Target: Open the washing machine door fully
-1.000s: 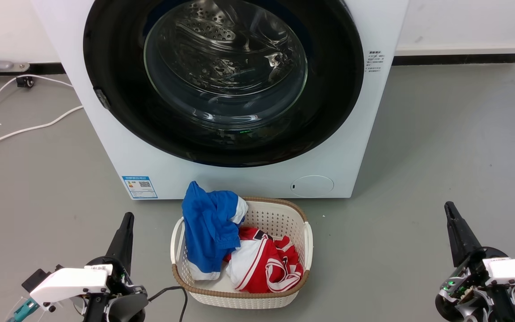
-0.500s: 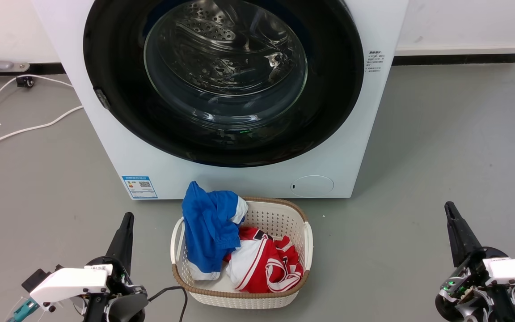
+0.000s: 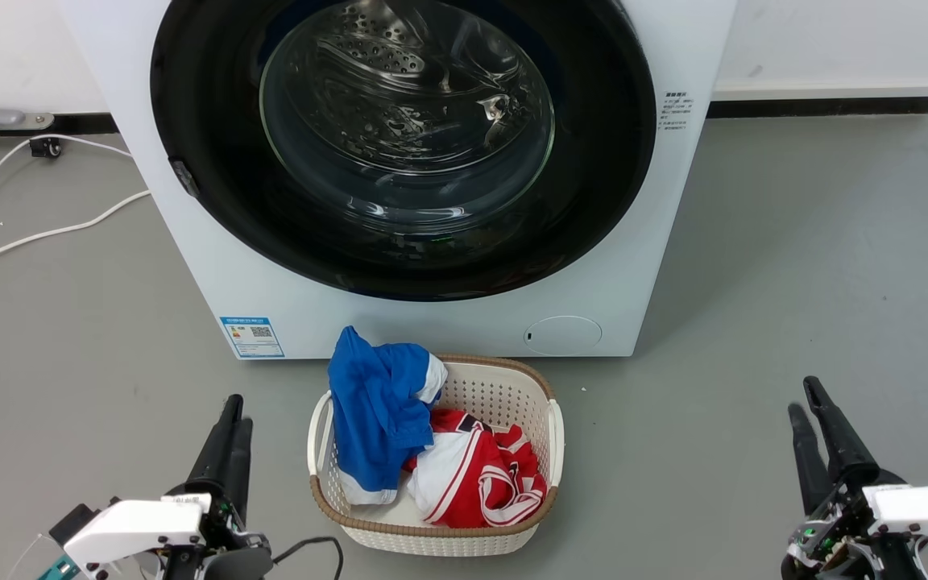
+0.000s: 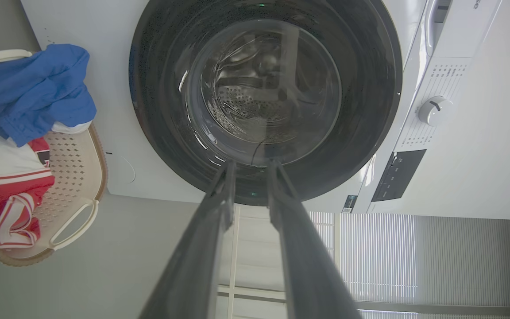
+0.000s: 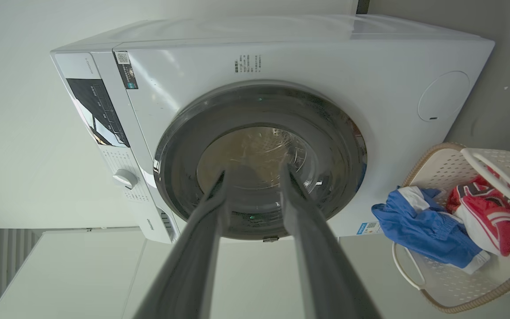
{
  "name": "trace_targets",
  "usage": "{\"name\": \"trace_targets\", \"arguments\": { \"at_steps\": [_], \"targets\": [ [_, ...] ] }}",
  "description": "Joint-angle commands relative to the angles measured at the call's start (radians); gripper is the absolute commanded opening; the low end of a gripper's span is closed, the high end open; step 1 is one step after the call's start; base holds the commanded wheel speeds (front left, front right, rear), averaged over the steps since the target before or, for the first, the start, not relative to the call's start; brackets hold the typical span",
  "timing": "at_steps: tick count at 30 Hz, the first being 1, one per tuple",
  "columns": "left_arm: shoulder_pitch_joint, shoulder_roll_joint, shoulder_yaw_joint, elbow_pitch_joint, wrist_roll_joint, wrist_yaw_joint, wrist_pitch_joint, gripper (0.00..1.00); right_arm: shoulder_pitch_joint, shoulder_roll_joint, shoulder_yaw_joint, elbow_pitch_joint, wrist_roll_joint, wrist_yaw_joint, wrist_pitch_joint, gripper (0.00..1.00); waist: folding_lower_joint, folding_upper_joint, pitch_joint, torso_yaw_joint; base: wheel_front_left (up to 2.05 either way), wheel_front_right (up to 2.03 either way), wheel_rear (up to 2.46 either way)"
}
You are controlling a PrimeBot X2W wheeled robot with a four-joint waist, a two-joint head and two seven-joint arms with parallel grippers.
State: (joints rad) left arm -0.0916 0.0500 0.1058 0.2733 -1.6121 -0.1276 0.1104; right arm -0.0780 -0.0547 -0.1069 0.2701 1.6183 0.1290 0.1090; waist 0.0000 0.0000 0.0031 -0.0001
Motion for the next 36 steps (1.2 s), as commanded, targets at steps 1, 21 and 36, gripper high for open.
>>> {"name": "trace_targets", "arguments": {
  "at_steps": [1, 21, 36],
  "targets": [
    [-0.011, 0.001, -0.006, -0.015, 0.003, 0.000, -0.006, 1.00, -0.013, -0.001, 0.005, -0.016, -0.004, 0.000, -0.006, 1.00, 0.0000, 0.0000, 0.000, 0.000, 0.00, 0.00, 0.00],
    [-0.015, 0.001, -0.080, -0.100, 0.233, -0.001, -0.102, 1.00, -0.014, 0.000, 0.063, -0.079, -0.170, 0.001, -0.102, 1.00, 0.0000, 0.0000, 0.002, 0.000, 0.00, 0.00, 0.00],
    [-0.016, 0.008, -0.119, -0.129, 0.674, 0.016, -0.160, 1.00, -0.010, -0.002, 0.074, -0.116, -0.636, 0.001, -0.160, 1.00, 0.0000, 0.0000, 0.000, 0.000, 0.00, 0.00, 0.00]
  ]
}}
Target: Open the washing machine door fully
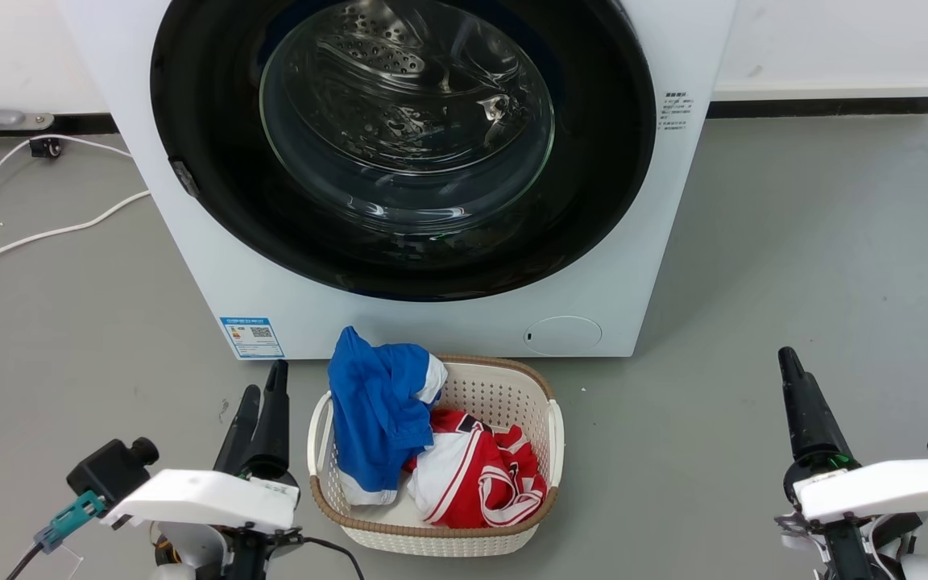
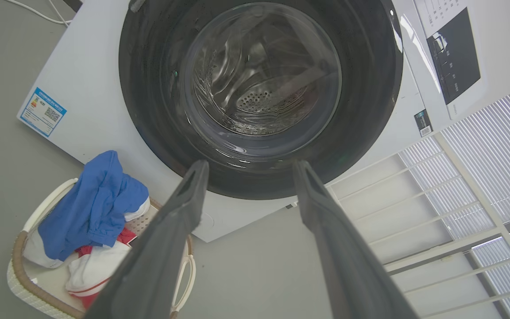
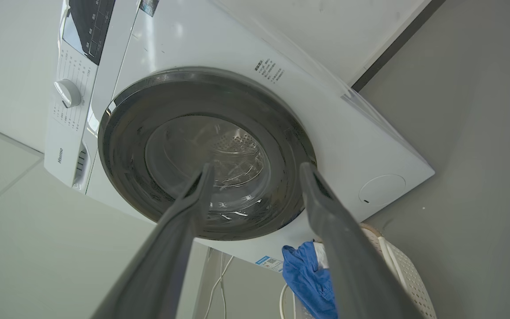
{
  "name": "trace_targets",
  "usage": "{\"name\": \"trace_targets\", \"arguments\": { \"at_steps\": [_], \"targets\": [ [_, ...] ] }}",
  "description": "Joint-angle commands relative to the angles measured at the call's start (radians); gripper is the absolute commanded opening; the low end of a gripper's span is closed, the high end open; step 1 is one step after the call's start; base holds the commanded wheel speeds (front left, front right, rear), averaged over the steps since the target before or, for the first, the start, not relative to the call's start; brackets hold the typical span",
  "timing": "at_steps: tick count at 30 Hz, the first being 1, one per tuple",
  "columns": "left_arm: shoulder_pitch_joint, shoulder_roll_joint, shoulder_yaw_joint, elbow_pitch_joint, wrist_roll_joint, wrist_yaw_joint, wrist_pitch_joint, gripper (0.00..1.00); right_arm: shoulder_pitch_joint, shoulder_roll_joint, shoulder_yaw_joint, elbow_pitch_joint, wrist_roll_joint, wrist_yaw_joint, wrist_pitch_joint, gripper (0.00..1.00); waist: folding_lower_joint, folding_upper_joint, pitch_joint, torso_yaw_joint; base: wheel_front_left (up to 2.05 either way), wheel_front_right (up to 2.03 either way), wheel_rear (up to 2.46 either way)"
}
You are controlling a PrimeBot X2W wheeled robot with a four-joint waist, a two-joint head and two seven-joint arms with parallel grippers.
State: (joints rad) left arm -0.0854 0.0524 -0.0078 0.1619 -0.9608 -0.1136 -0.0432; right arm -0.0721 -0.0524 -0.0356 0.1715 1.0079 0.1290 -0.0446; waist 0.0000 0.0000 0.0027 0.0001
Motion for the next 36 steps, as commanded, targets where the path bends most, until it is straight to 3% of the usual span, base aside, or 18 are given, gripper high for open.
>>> {"name": "trace_targets", "arguments": {
  "at_steps": [1, 18, 36],
  "targets": [
    [-0.022, 0.008, -0.011, -0.018, 0.046, 0.005, -0.010, 1.00, -0.016, -0.004, 0.003, -0.018, -0.056, 0.001, -0.008, 1.00, 0.0000, 0.0000, 0.000, 0.000, 0.00, 0.00, 0.00],
    [-0.041, 0.063, -0.104, -0.028, 0.335, 0.045, -0.066, 1.00, -0.012, -0.002, -0.006, -0.046, -0.415, 0.001, -0.024, 1.00, 0.0000, 0.0000, 0.001, 0.000, 0.00, 0.00, 0.00],
    [-0.065, 0.109, -0.172, 0.001, 0.516, 0.087, -0.114, 1.00, 0.004, 0.000, 0.012, -0.067, -0.639, 0.002, -0.026, 1.00, 0.0000, 0.0000, 0.002, -0.003, 0.00, 0.00, 0.00]
  ]
}}
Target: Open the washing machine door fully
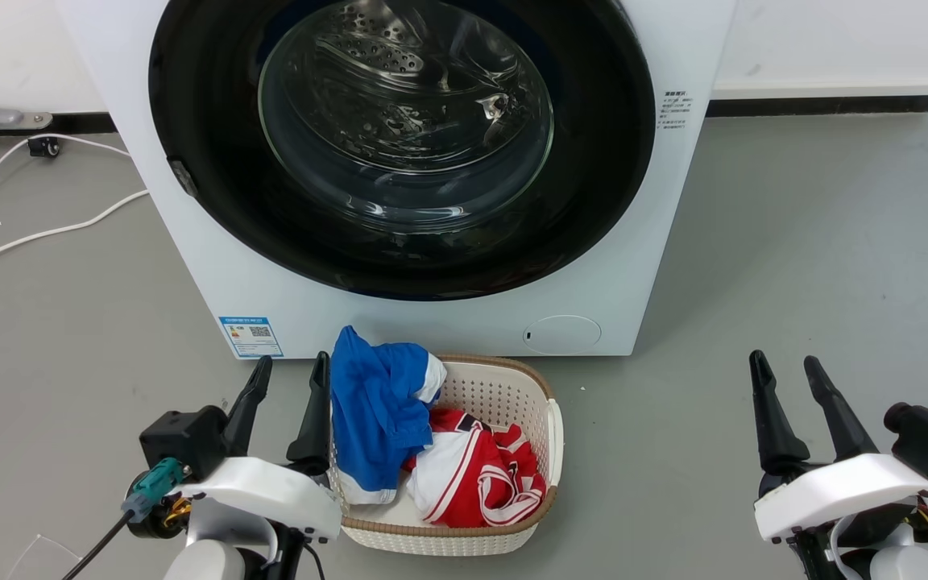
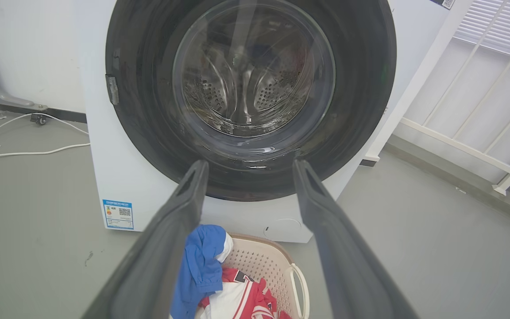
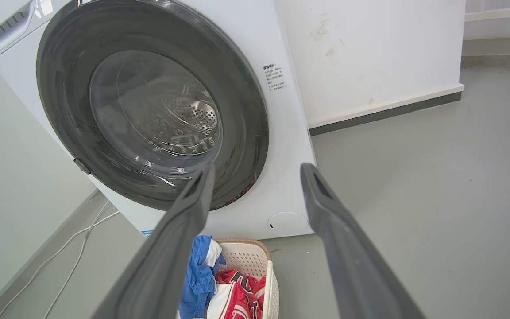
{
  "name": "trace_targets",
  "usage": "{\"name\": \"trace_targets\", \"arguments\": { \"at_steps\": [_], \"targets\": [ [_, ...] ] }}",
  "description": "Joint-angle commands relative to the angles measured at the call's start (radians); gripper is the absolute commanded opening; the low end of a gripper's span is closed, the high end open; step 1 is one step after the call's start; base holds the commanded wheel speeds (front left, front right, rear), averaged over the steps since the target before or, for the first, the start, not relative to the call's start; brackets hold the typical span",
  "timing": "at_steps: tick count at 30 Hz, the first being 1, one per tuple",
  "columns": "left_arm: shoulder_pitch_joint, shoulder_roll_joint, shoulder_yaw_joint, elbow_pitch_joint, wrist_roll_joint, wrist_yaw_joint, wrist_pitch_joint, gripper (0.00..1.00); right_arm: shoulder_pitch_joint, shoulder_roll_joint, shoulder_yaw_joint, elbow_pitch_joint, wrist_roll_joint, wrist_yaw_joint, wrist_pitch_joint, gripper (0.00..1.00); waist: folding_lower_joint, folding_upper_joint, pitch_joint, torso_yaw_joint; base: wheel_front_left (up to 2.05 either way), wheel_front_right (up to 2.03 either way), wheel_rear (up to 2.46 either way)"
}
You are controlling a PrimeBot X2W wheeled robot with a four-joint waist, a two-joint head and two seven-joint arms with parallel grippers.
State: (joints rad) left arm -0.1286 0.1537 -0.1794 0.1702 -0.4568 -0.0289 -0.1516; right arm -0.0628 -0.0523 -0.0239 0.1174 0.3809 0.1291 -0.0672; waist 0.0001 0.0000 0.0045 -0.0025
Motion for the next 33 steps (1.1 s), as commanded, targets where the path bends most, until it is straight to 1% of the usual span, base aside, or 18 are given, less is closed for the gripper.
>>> {"name": "trace_targets", "arguments": {
  "at_steps": [1, 21, 33],
  "targets": [
    [-0.022, 0.009, -0.003, -0.004, 0.020, 0.004, -0.007, 1.00, -0.007, 0.000, 0.001, -0.014, -0.023, 0.002, -0.004, 1.00, -0.0001, 0.0000, 0.000, 0.000, 0.00, 0.00, 0.00],
    [-0.030, 0.016, -0.043, 0.039, 0.188, 0.035, -0.058, 1.00, -0.005, 0.002, 0.007, -0.018, -0.205, 0.002, -0.020, 1.00, -0.0001, 0.0000, 0.002, -0.004, 0.00, 0.00, 0.00],
    [-0.025, -0.001, -0.025, 0.055, 0.230, 0.013, -0.082, 1.00, 0.000, 0.002, 0.005, -0.019, -0.248, 0.002, -0.040, 1.00, -0.0001, 0.0000, 0.002, -0.005, 0.00, 0.00, 0.00]
  ]
}}
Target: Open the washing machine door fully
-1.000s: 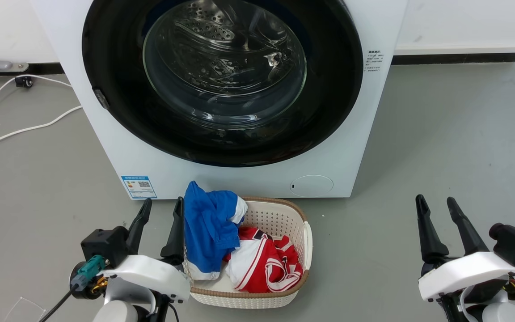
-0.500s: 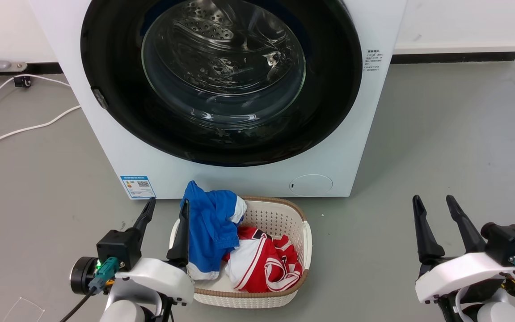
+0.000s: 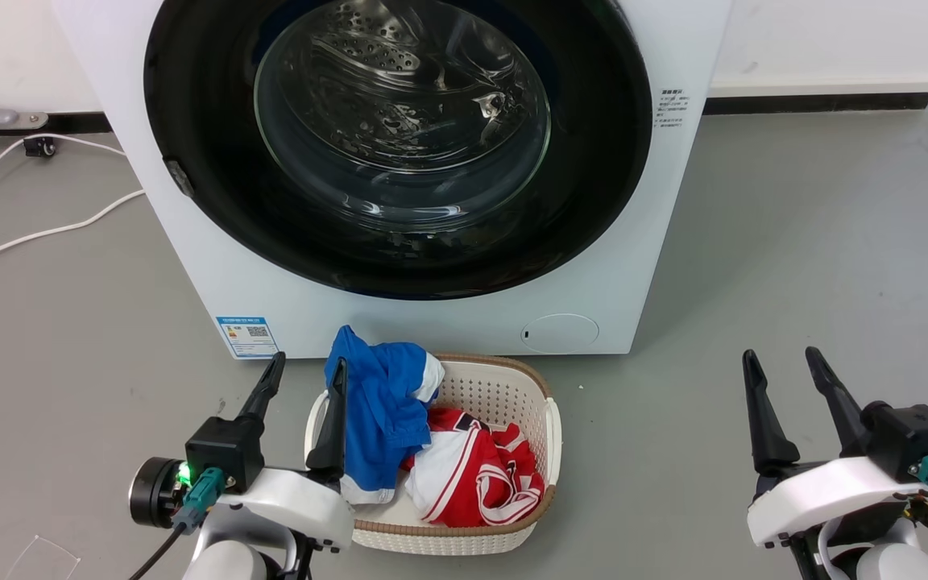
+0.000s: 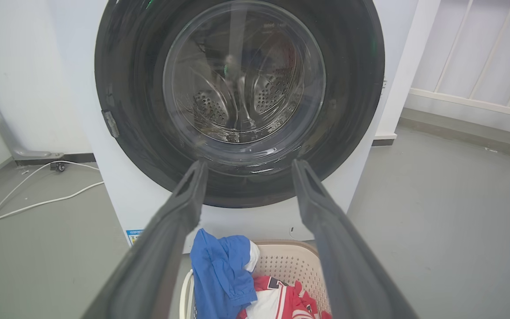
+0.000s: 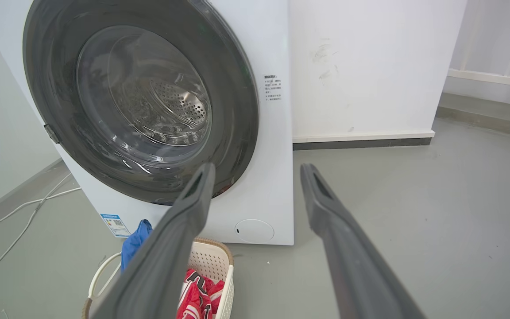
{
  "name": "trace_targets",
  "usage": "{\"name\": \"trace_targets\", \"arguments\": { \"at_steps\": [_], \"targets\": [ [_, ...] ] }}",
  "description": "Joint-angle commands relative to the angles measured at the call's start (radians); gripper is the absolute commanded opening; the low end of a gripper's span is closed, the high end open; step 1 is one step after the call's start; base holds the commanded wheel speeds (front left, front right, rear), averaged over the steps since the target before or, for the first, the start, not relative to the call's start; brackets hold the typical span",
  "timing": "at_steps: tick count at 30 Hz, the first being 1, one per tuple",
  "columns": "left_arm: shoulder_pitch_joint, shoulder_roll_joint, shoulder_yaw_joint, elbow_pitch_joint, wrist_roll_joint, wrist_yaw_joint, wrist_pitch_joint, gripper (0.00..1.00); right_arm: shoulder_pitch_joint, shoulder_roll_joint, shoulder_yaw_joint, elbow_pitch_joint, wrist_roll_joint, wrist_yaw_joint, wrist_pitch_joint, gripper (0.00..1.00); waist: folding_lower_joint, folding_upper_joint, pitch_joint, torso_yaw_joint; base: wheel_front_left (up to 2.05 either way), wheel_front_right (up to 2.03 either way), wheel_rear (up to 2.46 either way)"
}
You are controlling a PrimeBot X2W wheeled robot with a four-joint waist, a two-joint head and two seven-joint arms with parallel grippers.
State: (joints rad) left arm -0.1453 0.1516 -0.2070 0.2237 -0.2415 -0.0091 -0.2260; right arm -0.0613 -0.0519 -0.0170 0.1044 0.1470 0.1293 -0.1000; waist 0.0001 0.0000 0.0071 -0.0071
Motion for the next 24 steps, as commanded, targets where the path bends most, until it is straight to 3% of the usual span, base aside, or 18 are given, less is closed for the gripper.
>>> {"name": "trace_targets", "arguments": {
  "at_steps": [1, 18, 24],
  "targets": [
    [-0.008, -0.001, 0.005, 0.002, 0.018, -0.007, -0.010, 1.00, -0.001, 0.002, -0.003, -0.004, -0.013, 0.002, -0.009, 1.00, -0.0001, 0.0000, 0.000, 0.000, 0.00, 0.00, 0.00],
    [-0.011, -0.030, 0.037, 0.052, 0.093, -0.034, -0.041, 1.00, 0.001, 0.003, 0.000, 0.012, -0.093, 0.001, -0.036, 1.00, -0.0001, 0.0000, -0.002, 0.001, 0.00, 0.00, 0.00],
    [-0.007, -0.042, 0.056, 0.065, 0.085, -0.044, -0.042, 1.00, 0.007, 0.003, -0.002, 0.022, -0.070, 0.001, -0.041, 1.00, -0.0001, 0.0000, -0.004, -0.001, 0.00, 0.00, 0.00]
  ]
}}
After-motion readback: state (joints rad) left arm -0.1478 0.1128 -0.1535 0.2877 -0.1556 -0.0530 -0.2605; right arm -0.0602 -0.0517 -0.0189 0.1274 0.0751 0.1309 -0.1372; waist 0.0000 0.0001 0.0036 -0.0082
